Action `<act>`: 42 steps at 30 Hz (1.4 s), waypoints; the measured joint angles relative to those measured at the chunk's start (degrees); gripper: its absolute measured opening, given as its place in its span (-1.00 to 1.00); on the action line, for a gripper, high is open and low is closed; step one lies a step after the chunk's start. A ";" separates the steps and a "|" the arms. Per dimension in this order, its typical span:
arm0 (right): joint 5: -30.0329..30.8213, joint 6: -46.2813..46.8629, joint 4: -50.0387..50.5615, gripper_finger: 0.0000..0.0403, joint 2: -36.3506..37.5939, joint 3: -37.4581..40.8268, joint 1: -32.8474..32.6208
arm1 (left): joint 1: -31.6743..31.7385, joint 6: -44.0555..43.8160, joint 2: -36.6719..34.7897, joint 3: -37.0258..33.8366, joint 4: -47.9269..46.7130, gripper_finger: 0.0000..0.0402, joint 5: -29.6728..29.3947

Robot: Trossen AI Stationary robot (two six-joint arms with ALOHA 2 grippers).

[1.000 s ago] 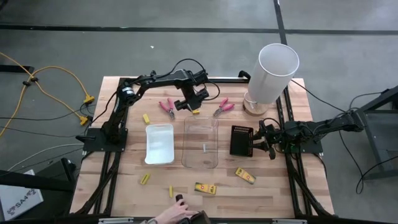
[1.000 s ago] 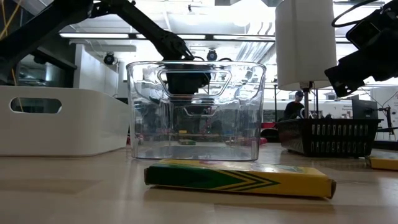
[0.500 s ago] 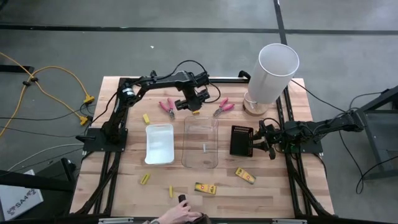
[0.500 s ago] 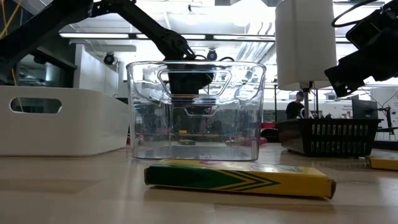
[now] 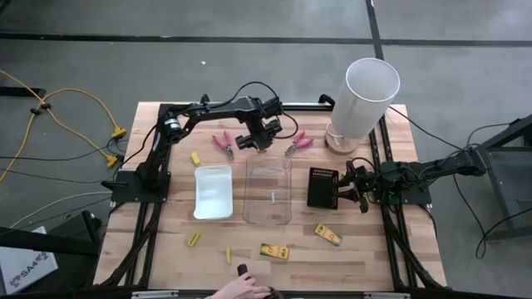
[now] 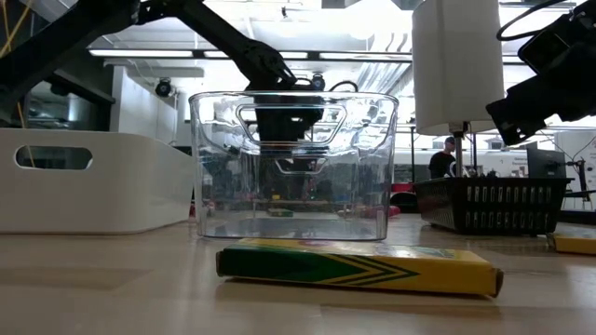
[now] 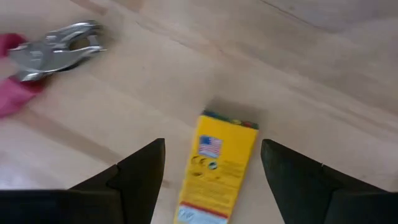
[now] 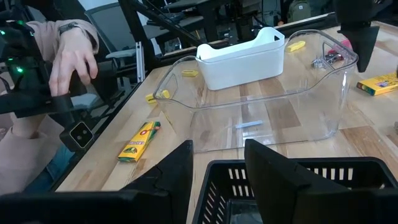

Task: Pick & Place School Supplies
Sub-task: Put the crayon box into the white bin

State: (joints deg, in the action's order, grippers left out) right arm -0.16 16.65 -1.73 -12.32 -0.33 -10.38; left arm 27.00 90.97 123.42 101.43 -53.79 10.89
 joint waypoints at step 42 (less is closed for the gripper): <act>0.00 0.01 -0.05 -0.32 -0.01 -0.01 0.01 | 0.31 2.70 3.93 2.88 -4.73 0.29 -3.32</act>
State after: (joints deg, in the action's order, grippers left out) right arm -0.16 16.67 -1.78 -12.34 -0.34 -10.37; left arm 27.31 93.67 127.35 104.31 -58.52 7.57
